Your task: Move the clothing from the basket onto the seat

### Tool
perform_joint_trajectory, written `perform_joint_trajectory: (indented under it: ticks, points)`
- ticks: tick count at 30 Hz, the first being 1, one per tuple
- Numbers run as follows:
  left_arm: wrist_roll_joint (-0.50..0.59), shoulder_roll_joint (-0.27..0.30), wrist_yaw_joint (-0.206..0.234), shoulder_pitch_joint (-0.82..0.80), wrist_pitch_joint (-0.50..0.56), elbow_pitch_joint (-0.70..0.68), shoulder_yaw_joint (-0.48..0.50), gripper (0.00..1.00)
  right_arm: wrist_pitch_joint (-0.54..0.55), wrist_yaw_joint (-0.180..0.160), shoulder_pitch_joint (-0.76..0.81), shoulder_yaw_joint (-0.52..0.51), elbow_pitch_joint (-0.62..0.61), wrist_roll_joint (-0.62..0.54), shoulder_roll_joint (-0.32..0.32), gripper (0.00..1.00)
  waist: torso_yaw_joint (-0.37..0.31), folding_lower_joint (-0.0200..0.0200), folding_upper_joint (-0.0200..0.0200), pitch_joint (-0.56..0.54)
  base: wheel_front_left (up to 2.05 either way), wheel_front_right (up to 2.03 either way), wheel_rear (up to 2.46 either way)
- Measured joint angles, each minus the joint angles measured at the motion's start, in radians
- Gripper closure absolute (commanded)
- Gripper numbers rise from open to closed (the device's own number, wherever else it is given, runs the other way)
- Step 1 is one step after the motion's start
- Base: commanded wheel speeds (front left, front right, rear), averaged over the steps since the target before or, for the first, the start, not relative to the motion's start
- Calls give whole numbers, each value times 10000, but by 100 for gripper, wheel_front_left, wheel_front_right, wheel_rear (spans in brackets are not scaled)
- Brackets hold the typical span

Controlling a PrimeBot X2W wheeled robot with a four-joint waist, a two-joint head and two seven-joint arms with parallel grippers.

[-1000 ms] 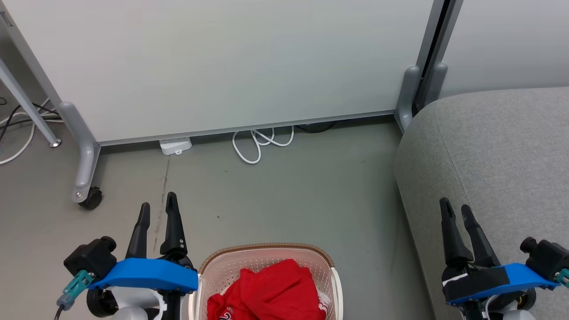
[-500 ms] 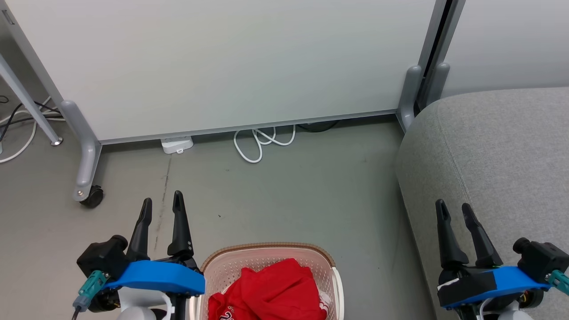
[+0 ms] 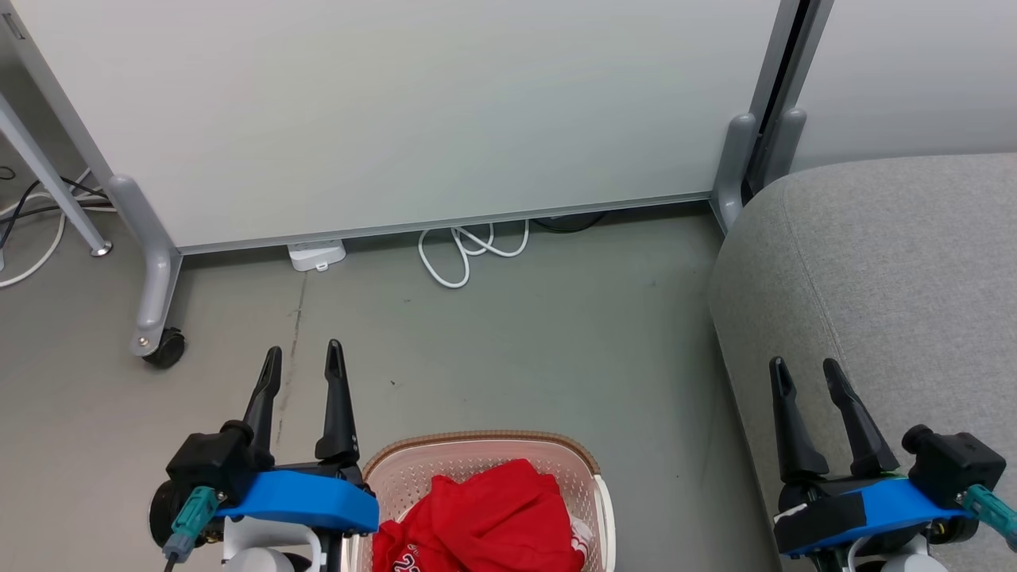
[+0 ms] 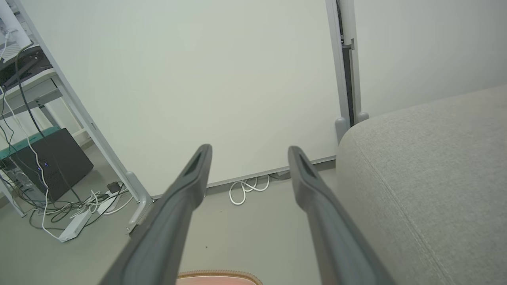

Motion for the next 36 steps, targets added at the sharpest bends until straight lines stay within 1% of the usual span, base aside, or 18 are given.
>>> perform_joint_trajectory:
  ticks: [27, 36]
  points:
    - [2061, 19, 134, -3, -543, 140, -376, 0, -533, 2, 2, 209, -12, -2100, -29, 0, 70, 0, 0, 38, 0, 0, 0]
    - [2456, 25, 176, 0, -679, 196, -451, 0, -671, 4, 35, 293, -29, -2681, -35, 0, 97, 0, 0, -10, 0, 0, 0]
